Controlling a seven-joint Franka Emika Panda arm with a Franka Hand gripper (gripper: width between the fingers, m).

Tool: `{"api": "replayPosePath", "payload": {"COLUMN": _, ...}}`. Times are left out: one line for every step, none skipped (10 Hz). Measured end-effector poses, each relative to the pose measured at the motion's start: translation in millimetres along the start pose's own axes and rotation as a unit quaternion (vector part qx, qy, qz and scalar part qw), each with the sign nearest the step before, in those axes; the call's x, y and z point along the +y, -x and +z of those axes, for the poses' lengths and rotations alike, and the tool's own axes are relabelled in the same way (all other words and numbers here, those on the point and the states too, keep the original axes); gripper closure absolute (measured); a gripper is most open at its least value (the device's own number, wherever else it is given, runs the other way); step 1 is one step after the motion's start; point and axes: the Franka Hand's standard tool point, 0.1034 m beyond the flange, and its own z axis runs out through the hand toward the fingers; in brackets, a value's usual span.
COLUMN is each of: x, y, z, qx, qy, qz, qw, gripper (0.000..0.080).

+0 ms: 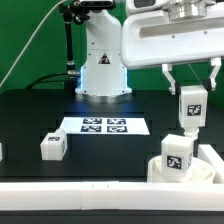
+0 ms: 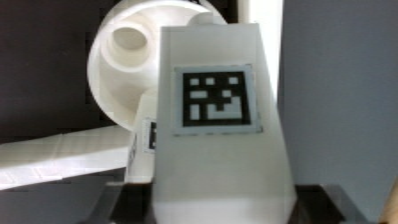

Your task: Assemble stool

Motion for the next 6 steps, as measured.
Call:
{"api": "replayPosePath", "payload": {"x": -2.8, "y": -8.2, "z": 4.1, "qx": -0.006, "qy": 0.0, "qz": -0.022, "qw": 1.0, "gripper": 0.0463}}
{"api": "replayPosePath", "payload": {"x": -7.6, "y": -23.3, "z": 3.0, "qx": 0.0, "qy": -0.001, "qz": -0.048, "qw": 0.999, "gripper": 0.0463}}
{"api": "replayPosePath", "payload": {"x": -8.0, "y": -25.6, "z": 3.5, "qx": 0.01, "qy": -0.001, "qz": -0.047, "qw": 0.999, "gripper": 0.0463}}
{"api": "replayPosePath", "payload": {"x": -6.9, "y": -23.9, "z": 4.5, "qx": 0.018, "qy": -0.001, "qz": -0.047, "qw": 0.999, "gripper": 0.0463}}
{"api": "replayPosePath", "payload": {"x": -6.8, "y": -23.4, "z": 4.9, "qx": 0.017, "qy": 0.0, "qz": -0.047, "qw": 0.999, "gripper": 0.0463}}
{"api": "replayPosePath", "payload": {"x": -7.6, "y": -26.7, "z": 4.5, "qx": 0.043, "qy": 0.0, "qz": -0.05, "qw": 0.998, "gripper": 0.0463}}
